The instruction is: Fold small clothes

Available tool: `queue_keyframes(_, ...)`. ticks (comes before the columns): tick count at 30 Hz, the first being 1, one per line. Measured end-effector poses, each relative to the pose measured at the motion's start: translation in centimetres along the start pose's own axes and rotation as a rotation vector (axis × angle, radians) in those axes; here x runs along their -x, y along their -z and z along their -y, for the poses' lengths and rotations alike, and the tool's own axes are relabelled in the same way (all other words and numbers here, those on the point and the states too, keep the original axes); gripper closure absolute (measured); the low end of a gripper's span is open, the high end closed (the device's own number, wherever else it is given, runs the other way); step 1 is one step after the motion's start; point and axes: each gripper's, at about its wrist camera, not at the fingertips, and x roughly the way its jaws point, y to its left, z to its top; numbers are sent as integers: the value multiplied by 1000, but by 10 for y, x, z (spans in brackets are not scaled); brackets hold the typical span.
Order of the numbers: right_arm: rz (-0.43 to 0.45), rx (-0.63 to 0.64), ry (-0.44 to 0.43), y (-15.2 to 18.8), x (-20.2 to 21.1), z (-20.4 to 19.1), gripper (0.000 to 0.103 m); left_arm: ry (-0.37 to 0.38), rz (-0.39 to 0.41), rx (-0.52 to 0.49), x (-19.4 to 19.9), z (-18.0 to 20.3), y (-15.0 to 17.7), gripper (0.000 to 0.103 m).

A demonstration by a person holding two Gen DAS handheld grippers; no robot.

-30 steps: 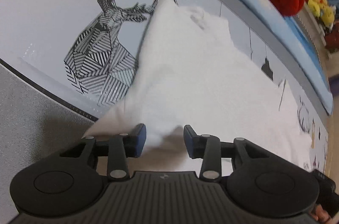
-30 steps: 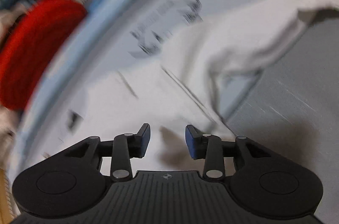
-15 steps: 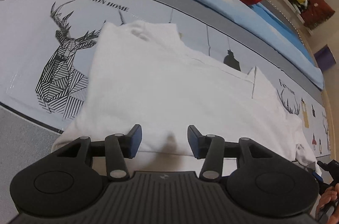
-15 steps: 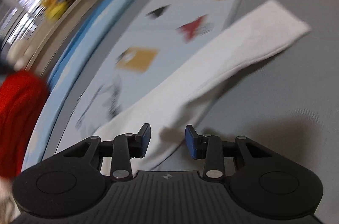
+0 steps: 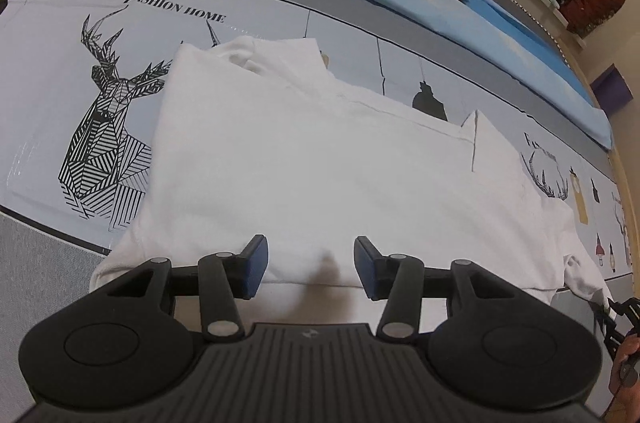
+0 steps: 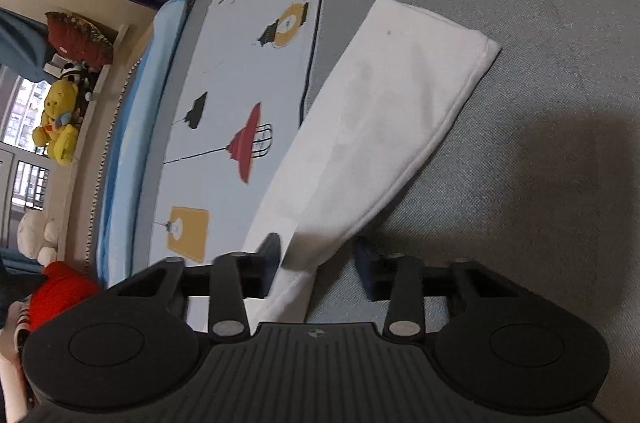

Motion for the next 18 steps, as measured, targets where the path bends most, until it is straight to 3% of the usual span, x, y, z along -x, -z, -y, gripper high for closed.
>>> queue_keyframes(3,62,50,47,1,4,-8,98,6,9,1,3,1,-2,50)
queue_keyframes(9,229,226,111,15,19,-44,99,38,17,12,13,-3,-4,50)
queue_keyframes(13,379,434,113,46,42,-88,99,50,24,16,22,-12,-6,50)
queue_keyframes(15,486,655,46,83,61,-126,99,50,32,35,26,-19,-8,50)
queue_keyframes(18,558,1051,-227,175,103,-177,99,47,45,68,32,-30,-14,50)
